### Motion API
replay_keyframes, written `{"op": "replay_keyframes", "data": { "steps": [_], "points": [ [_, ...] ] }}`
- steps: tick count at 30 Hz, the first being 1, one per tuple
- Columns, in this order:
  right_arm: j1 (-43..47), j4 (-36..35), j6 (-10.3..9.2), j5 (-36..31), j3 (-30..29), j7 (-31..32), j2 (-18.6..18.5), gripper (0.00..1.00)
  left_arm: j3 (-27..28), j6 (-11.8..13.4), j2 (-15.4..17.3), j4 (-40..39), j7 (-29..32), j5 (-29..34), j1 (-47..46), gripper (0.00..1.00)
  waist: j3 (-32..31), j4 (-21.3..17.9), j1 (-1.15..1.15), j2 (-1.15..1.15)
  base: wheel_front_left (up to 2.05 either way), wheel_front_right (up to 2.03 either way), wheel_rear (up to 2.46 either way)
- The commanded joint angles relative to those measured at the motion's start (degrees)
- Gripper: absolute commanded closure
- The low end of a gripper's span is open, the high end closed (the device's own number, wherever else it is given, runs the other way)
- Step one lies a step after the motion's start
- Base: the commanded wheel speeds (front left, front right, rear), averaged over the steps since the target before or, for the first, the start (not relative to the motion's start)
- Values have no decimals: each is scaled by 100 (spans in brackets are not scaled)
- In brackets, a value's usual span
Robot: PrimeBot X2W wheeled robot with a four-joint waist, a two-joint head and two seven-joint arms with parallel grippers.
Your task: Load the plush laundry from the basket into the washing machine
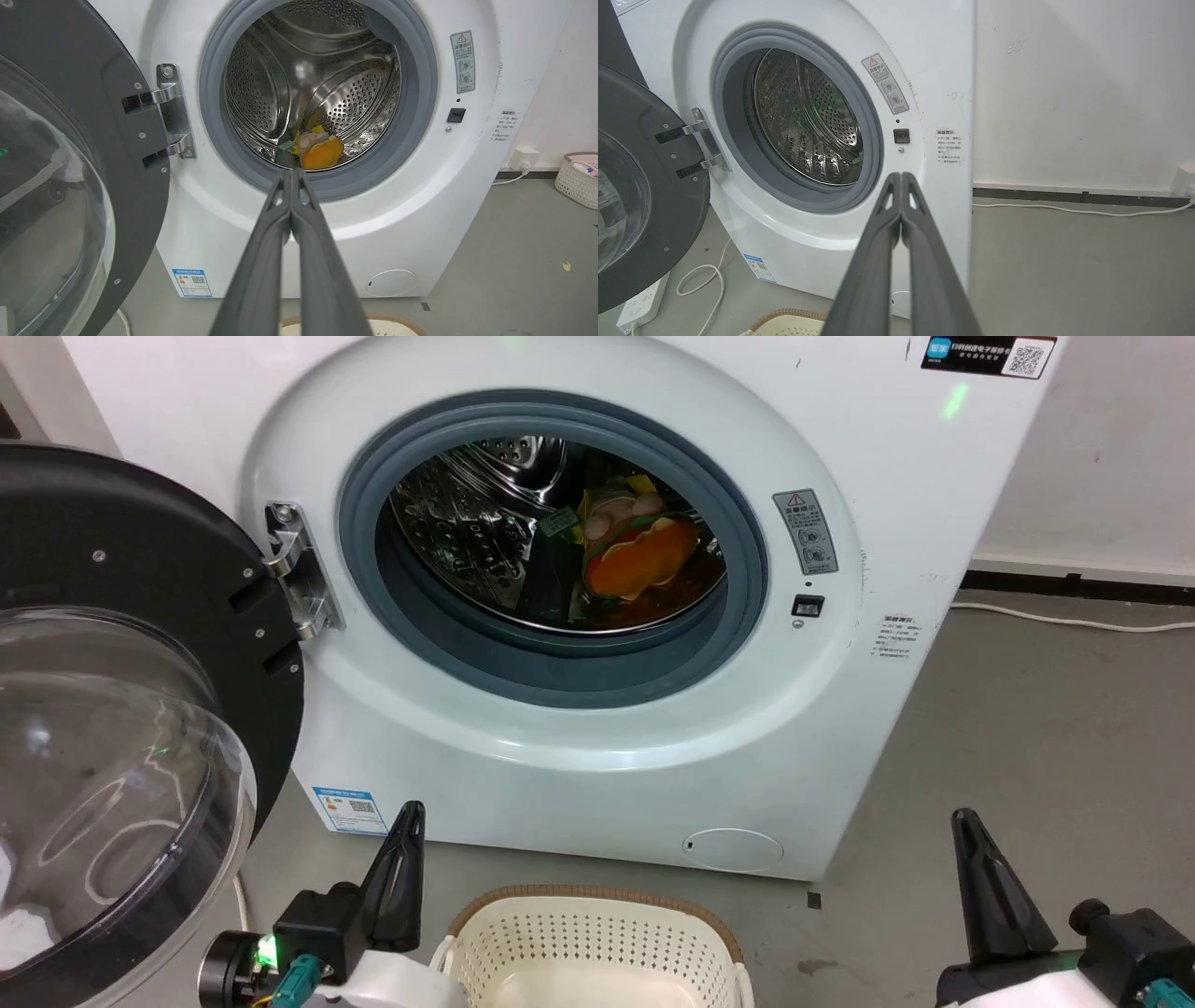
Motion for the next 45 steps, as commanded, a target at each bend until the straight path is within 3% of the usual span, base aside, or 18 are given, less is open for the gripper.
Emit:
{"op": "replay_keyframes", "data": {
  "steps": [1, 45],
  "points": [
    [-88, 21, -1, -67, -3, 34, 0, 100, 32, -16, -32, -38, 32, 52, 2, 100, 0, 1, 0, 0, 0, 0, 0],
    [-293, 100, -2, -502, -4, 562, -1, 100, 402, -45, -159, -212, 559, 364, 5, 100, 1, 9, 0, 0, 0, 0, 0]
  ]
}}
